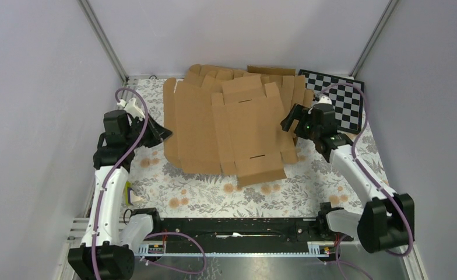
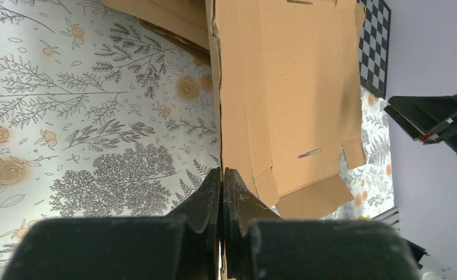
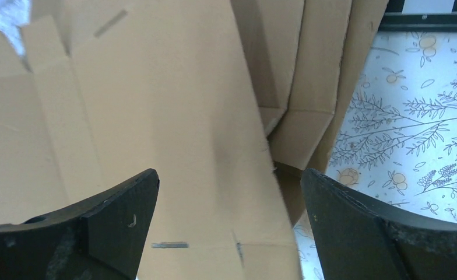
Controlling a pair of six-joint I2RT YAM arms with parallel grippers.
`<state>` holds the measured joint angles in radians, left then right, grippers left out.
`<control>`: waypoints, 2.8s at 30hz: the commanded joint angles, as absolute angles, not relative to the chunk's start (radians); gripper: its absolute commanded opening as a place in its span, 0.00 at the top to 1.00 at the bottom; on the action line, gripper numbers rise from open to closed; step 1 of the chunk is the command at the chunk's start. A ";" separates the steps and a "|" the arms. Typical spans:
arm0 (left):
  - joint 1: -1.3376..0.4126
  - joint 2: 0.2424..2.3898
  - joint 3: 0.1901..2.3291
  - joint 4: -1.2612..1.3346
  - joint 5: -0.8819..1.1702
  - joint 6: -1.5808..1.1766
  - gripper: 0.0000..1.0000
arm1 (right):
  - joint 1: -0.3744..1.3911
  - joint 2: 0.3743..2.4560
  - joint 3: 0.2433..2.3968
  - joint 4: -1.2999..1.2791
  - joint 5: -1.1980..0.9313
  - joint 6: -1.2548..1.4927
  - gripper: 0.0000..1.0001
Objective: Fold the paper box
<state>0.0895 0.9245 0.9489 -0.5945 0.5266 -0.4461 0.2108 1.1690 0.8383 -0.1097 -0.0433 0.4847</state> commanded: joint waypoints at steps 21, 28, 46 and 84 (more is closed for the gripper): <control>0.016 0.822 0.883 -0.480 0.567 -0.356 0.95 | 0.222 1.459 0.995 -0.096 -0.384 0.367 0.91; 0.015 0.840 0.803 -0.443 0.447 -0.403 0.49 | 0.223 1.347 0.934 -0.098 -0.379 0.321 1.00; 0.037 1.033 0.775 -0.327 0.383 -0.431 0.39 | 0.230 1.186 0.864 -0.129 -0.381 0.273 1.00; 0.110 1.458 0.925 -0.354 0.452 -0.432 0.42 | 0.235 1.181 0.846 -0.117 -0.414 0.303 1.00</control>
<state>0.1089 1.4303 0.8639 -0.3576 0.5022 -0.4488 0.2226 1.1851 0.8528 -0.1543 -0.3687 0.2924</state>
